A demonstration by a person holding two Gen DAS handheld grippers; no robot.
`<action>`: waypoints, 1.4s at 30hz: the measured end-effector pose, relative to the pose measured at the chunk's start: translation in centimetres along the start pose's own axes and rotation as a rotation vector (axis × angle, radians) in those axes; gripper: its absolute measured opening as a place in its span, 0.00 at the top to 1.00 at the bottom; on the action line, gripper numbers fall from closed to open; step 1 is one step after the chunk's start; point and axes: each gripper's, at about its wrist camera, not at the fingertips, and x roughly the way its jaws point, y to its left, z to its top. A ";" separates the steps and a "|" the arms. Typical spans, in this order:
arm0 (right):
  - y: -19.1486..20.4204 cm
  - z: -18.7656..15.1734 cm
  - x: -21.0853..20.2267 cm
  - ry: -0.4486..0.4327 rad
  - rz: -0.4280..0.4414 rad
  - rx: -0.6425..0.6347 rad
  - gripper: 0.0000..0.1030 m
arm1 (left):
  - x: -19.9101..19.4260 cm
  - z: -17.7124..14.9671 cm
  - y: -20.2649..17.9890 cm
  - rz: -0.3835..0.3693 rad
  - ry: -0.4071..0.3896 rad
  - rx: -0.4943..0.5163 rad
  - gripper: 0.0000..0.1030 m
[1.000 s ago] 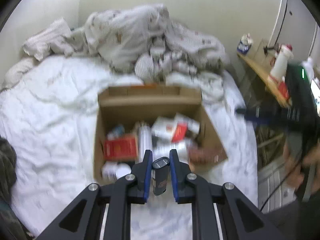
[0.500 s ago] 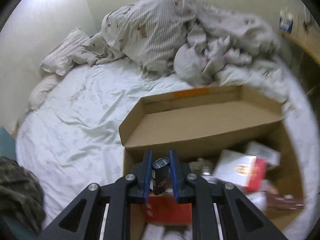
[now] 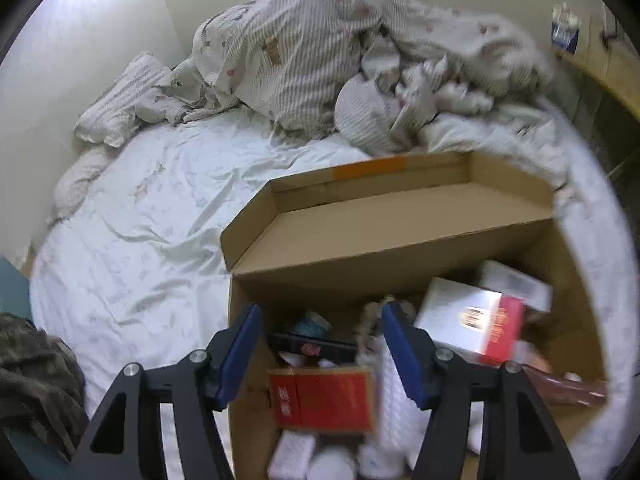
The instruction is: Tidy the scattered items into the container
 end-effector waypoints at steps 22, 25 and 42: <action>3.7 -7.8 3.5 0.013 -0.069 0.009 0.18 | -7.5 -9.5 2.4 -0.153 0.027 -0.186 0.23; 5.3 -7.2 4.1 -0.014 -0.108 -0.076 0.18 | -7.3 -9.4 2.0 -0.163 0.028 -0.174 0.23; 6.6 -6.2 4.7 -0.046 -0.116 -0.083 0.18 | -5.6 -9.7 2.7 -0.161 0.103 -0.195 0.23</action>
